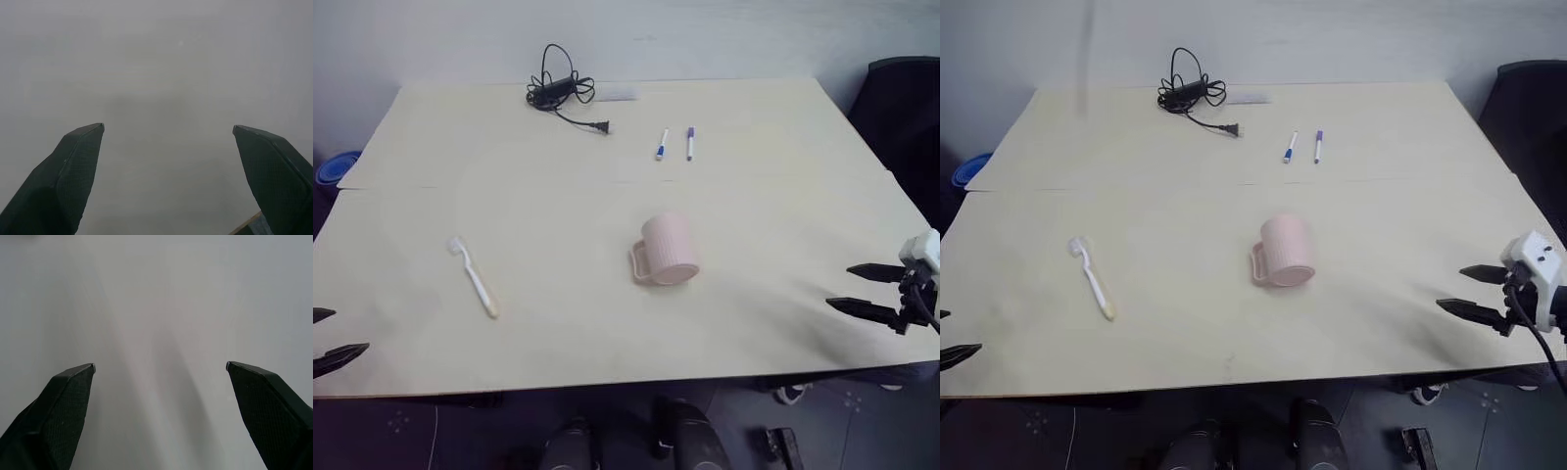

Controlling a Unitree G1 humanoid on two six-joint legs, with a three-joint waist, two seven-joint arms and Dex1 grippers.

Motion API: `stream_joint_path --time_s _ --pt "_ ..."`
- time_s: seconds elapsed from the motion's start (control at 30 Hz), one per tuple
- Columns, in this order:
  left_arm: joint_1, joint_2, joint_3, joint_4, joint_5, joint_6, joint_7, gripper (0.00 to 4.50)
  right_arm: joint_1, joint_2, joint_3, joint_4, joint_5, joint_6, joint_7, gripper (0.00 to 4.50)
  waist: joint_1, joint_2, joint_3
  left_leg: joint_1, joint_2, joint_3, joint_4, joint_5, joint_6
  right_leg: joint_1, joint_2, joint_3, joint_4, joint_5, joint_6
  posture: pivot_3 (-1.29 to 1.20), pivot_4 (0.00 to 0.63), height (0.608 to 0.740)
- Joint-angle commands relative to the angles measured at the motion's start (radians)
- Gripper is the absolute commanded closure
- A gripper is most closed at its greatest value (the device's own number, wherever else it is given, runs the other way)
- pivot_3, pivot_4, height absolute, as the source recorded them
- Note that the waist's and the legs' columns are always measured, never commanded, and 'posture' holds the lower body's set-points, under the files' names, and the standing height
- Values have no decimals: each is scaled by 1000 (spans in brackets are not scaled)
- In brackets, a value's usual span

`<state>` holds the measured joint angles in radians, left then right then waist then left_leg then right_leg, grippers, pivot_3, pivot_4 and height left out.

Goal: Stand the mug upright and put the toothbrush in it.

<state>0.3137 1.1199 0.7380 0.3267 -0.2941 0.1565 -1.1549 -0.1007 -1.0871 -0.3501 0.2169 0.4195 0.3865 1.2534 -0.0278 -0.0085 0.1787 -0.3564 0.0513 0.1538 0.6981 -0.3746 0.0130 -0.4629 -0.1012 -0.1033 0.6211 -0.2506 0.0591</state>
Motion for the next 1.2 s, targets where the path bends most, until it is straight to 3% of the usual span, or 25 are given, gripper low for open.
stream_joint_path --time_s 0.03,0.63,0.7,0.83,0.9,0.97,1.07,1.2 --pt "1 7 38 12 -4 -12 -4 13 5 6 -17 -36 17 10 -3 0 0 0 0 0 0 0 0 0 0 0 0 0 0 0 0 0 150 740" --pt "-48 -41 1 -46 -45 69 21 13 -26 27 -16 -72 -4 14 -87 0 -1 0 0 1 1 1 0 0 -1 0 1 0 1 0 -1 0 150 740" --pt "-69 -50 -1 -116 -111 151 -3 13 -29 32 -27 -118 20 75 -122 0 -1 0 0 1 1 1 0 0 -1 0 1 1 1 0 -1 0 150 740" --pt "-79 -75 8 -452 -368 435 -36 13 -3 51 -83 -401 187 309 -191 0 2 0 0 0 1 1 0 0 -1 0 1 1 2 0 -1 0 150 740" --pt "-107 -71 -7 -593 -469 536 -6 13 -32 70 -99 -537 296 448 -272 0 2 0 0 1 1 0 1 1 -2 0 1 2 2 0 0 0 150 740" --pt "-195 -54 -61 -707 -568 618 50 13 -155 124 -64 -690 493 628 -447 0 1 0 0 1 1 0 1 1 -3 1 1 5 3 0 0 0 150 740" --pt "-271 -36 -125 -782 -593 659 92 13 -288 198 -28 -761 672 785 -637 0 -3 0 0 3 1 0 0 2 -5 1 2 12 5 -1 -2 0 150 740" --pt "-335 -3 -238 -828 -567 635 64 0 -459 390 100 -723 870 906 -976 920 -4 -1 0 4 0 0 -1 3 -9 1 7 11 5 -3 -5 0 150 740"
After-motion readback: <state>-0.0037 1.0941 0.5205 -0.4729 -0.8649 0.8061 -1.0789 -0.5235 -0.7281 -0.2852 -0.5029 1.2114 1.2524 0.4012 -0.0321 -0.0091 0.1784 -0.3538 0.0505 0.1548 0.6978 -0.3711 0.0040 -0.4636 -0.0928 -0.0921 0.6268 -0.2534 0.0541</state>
